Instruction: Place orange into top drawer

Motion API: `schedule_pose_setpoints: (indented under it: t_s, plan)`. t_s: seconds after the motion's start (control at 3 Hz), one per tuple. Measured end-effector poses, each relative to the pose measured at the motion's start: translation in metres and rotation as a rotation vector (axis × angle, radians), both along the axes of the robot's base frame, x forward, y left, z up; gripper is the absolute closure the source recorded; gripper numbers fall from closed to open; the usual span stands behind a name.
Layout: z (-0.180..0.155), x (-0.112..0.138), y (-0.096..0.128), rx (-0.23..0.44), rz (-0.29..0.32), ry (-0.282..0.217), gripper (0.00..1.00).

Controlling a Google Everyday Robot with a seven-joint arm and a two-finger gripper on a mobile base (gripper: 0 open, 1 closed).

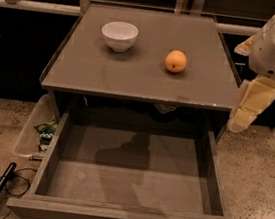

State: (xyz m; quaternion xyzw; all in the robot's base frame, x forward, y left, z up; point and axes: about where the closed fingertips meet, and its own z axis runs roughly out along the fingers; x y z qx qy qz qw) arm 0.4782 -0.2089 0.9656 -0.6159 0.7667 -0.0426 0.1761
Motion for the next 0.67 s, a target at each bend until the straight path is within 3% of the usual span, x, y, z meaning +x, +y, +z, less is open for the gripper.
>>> schedule_pose_setpoints:
  t_s: [0.67]
  plan:
    - [-0.024, 0.081, 0.010, 0.040, 0.071, -0.065, 0.00]
